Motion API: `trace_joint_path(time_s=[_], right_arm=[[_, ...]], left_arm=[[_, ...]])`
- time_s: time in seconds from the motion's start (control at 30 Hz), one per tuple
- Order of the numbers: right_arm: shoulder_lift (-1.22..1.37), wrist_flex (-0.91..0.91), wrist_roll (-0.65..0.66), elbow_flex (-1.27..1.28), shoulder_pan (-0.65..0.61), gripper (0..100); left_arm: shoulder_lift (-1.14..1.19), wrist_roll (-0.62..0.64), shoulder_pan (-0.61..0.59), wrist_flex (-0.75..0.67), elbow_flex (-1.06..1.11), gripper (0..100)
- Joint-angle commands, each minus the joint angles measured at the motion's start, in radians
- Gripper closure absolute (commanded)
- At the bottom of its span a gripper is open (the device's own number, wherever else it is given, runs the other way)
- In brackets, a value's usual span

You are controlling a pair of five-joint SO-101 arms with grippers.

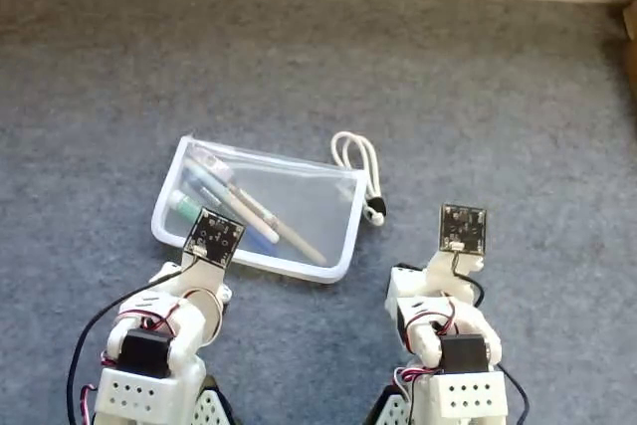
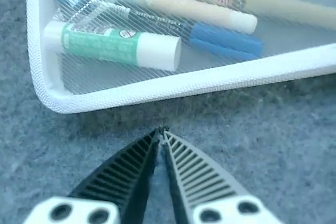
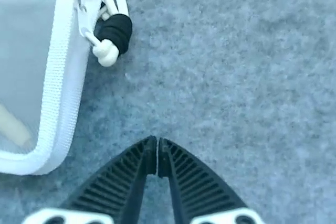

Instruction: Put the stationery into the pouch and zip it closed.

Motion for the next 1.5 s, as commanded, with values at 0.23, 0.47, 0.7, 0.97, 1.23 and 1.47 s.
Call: trace_joint_path(time_s=[0.23, 0.47, 0.7, 0.97, 1.23, 1.47], right_arm=[[-0.010, 0.048, 0.014, 0.125, -0.005, 99.3], [-0.010, 0.107, 0.011, 0.124, -0.002, 99.3], [-0.010, 0.107, 0.012, 0.124, -0.002, 99.3], [-0.010, 0.107, 0.012, 0.124, -0.002, 99.3], [-0.010, 0.107, 0.012, 0.124, -0.002, 99.3], [-0.010, 0.107, 0.012, 0.124, -0.002, 99.3]], left_arm=[[-0.004, 0.005, -0.002, 0.014, 0.024, 98], [-0.004, 0.005, -0.002, 0.014, 0.024, 98], [-0.004, 0.005, -0.002, 0.014, 0.024, 98], [-0.004, 0.005, -0.002, 0.014, 0.024, 98], [-0.004, 0.005, -0.002, 0.014, 0.024, 98], [-0.004, 0.005, -0.002, 0.014, 0.024, 98]])
